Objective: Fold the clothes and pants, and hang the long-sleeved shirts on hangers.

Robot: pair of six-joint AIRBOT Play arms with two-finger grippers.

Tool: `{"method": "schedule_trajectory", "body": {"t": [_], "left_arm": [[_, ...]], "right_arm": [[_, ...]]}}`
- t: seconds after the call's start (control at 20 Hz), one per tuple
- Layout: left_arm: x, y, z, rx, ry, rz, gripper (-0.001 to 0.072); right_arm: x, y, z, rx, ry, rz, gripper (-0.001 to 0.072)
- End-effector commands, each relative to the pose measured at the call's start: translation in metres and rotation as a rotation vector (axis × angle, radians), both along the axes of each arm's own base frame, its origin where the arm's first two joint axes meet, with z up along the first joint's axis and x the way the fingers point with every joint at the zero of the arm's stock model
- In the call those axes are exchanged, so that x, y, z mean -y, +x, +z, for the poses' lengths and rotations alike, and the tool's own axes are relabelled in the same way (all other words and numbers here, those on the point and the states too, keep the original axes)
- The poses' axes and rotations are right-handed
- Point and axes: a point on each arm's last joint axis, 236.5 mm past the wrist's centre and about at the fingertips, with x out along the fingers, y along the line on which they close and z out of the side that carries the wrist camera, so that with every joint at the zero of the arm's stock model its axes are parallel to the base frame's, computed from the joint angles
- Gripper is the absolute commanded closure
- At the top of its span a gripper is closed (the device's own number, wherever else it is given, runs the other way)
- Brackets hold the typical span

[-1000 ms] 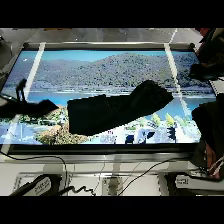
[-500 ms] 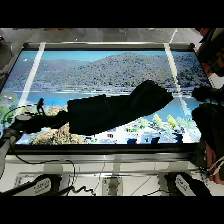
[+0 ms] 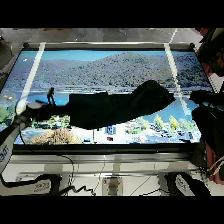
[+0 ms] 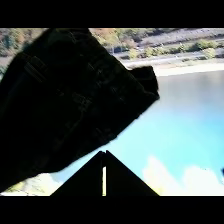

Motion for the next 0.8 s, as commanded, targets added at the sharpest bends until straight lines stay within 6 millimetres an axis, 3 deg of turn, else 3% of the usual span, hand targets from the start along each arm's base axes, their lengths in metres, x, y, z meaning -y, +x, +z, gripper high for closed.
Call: {"method": "schedule_trajectory", "body": {"t": [0.0, 0.1, 0.2, 0.3, 0.4, 0.55, 0.75], "left_arm": [[-0.011, -0.001, 0.053, 0.001, 0.187, -0.201, 0.0691], [-0.025, -0.004, 0.099, 0.047, 0.323, -0.283, 0.0690], [-0.027, -0.010, 0.154, 0.145, 0.374, -0.310, 0.0690], [-0.025, -0.020, 0.202, 0.267, 0.397, -0.297, 0.0690], [-0.023, -0.036, 0.233, 0.346, 0.414, -0.286, 0.0689], [-0.022, -0.050, 0.257, 0.406, 0.427, -0.272, 0.0689], [-0.019, -0.048, 0.253, 0.342, 0.365, -0.213, 0.0688]], "right_arm": [[-0.035, 0.016, 0.021, 0.089, 0.228, 0.012, 0.0674], [-0.066, 0.025, 0.019, 0.078, 0.321, 0.066, 0.0674], [-0.112, 0.028, 0.001, 0.017, 0.337, 0.174, 0.0675], [-0.172, 0.034, -0.017, -0.026, 0.361, 0.272, 0.0675], [-0.239, 0.043, -0.035, -0.037, 0.402, 0.312, 0.0675], [-0.353, 0.036, -0.071, -0.045, 0.492, 0.323, 0.0675], [-0.492, -0.011, -0.110, -0.124, 0.585, 0.420, 0.0675]]}}
